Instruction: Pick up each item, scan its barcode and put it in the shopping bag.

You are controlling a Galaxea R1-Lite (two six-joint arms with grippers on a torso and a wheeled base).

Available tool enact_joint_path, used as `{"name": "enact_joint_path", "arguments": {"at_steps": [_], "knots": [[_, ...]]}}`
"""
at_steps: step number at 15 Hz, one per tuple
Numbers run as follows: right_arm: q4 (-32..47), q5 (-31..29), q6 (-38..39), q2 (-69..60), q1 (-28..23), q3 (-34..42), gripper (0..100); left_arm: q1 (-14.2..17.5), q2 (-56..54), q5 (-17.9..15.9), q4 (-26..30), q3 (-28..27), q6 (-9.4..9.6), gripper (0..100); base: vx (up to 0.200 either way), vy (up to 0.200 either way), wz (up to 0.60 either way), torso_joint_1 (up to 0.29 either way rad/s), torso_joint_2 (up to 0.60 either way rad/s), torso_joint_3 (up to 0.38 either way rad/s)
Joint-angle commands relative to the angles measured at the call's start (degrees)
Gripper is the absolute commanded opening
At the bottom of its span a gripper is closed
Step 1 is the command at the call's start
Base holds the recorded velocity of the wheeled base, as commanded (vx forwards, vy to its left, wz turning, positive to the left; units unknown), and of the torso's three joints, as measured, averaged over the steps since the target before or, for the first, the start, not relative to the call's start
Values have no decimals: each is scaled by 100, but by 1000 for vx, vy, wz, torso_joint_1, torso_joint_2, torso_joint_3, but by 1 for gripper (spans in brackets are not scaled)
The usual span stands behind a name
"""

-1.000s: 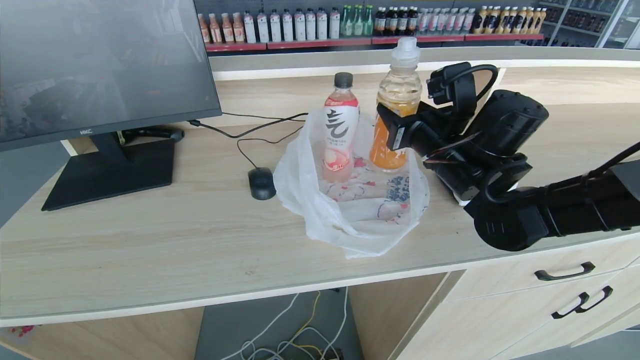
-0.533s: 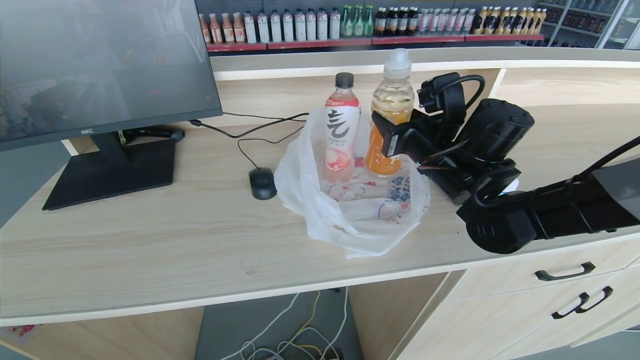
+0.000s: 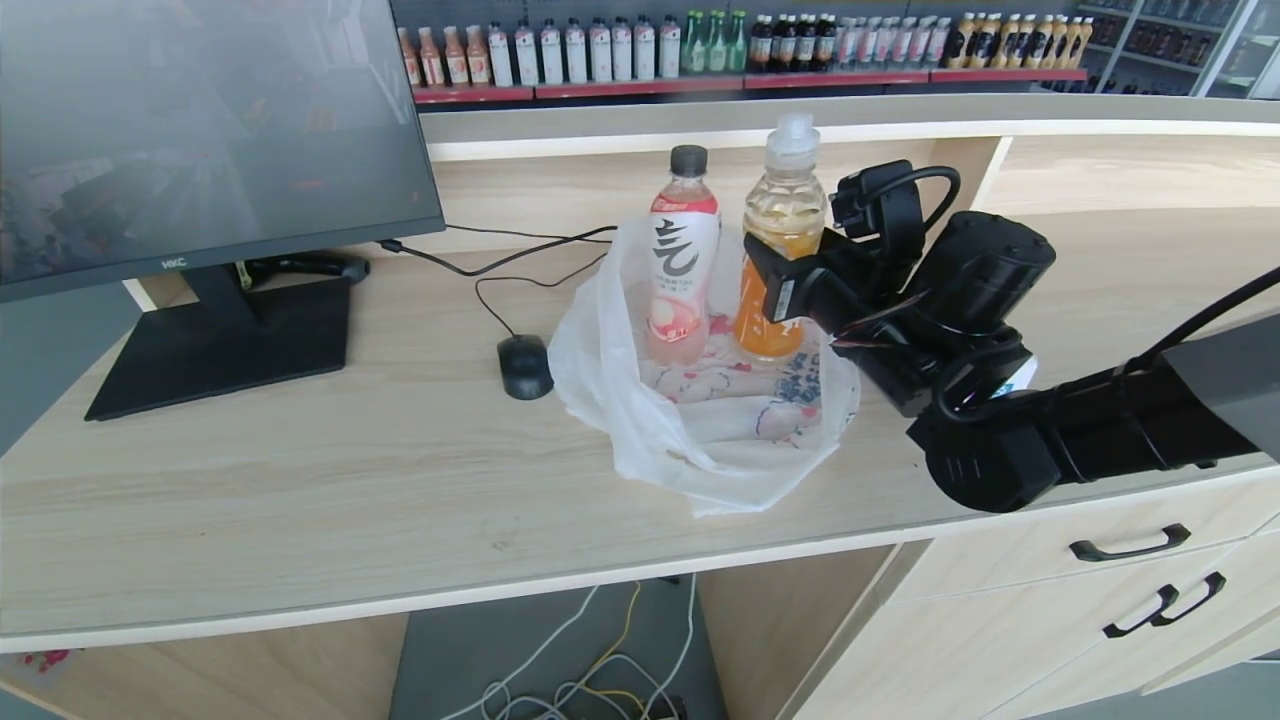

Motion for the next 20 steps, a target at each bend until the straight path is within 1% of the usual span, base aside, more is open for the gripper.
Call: {"name": "enact_joint_path", "arguments": {"at_steps": [1, 7, 20], "knots": [[31, 9, 1, 39, 3, 38, 0, -2, -2, 0, 4, 0, 0, 100, 0, 0, 0, 0, 0, 0], [-21, 0, 124, 57, 3, 293, 0, -2, -2, 0, 4, 0, 0, 100, 0, 0, 0, 0, 0, 0], [-100, -26, 300, 101, -32, 416, 0, -2, -2, 0, -5, 0, 0, 100, 0, 0, 0, 0, 0, 0]]}}
